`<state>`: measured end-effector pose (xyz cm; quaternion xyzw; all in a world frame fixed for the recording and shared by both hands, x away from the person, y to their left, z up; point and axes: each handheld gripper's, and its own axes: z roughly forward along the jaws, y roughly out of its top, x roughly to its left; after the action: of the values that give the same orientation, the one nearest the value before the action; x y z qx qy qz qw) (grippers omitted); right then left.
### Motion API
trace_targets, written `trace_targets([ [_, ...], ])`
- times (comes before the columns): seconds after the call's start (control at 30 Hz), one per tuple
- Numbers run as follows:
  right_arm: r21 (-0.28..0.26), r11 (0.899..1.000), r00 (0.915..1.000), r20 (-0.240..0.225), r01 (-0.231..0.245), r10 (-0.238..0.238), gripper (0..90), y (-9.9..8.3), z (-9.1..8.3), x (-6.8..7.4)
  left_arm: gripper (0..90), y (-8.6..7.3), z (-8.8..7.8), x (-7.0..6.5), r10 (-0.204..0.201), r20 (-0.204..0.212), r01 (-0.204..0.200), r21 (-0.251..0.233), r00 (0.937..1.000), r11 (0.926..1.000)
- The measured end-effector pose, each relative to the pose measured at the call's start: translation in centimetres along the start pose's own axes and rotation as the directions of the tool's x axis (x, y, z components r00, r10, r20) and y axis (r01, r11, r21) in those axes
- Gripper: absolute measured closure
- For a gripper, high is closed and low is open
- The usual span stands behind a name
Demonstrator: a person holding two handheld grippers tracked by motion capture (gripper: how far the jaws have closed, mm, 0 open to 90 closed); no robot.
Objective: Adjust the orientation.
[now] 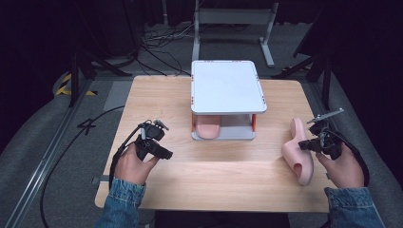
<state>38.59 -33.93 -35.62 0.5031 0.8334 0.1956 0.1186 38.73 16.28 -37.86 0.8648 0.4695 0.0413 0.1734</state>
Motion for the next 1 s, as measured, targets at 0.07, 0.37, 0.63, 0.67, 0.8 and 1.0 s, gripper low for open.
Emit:
trace_targets([
  [0.07,-0.005,1.0,0.9999,-0.001,-0.015,0.015,89.0,-0.3,-0.3,-0.4,38.5,0.1,0.0,0.0,0.006,0.002,-0.007,0.005,1.0,1.0],
  [0.37,-0.031,0.994,0.993,0.053,-0.104,0.106,89.4,-2.5,-1.6,-2.8,38.5,1.2,0.6,-0.5,0.031,0.016,-0.031,0.011,0.9994,0.9995],
  [0.63,0.015,0.981,0.9665,0.173,-0.195,0.189,89.8,-4.6,-1.5,-4.8,38.5,2.1,1.2,-0.9,0.045,0.027,-0.046,0.022,0.9986,0.9987],
  [0.67,0.022,0.979,0.9636,0.182,-0.203,0.196,89.8,-4.8,-1.4,-5.0,38.4,2.2,1.3,-1.0,0.045,0.034,-0.046,0.025,0.9984,0.9987],
  [0.8,0.079,0.964,0.9592,0.146,-0.256,0.242,89.7,-5.9,-0.2,-6.2,38.4,2.4,1.4,-1.1,0.048,0.039,-0.049,0.025,0.9981,0.9985],
  [1.0,0.132,0.974,0.9828,0.044,-0.184,0.179,89.7,-5.2,2.7,-4.7,38.4,2.6,1.3,-0.9,0.054,0.037,-0.054,0.021,0.9979,0.9983],
])
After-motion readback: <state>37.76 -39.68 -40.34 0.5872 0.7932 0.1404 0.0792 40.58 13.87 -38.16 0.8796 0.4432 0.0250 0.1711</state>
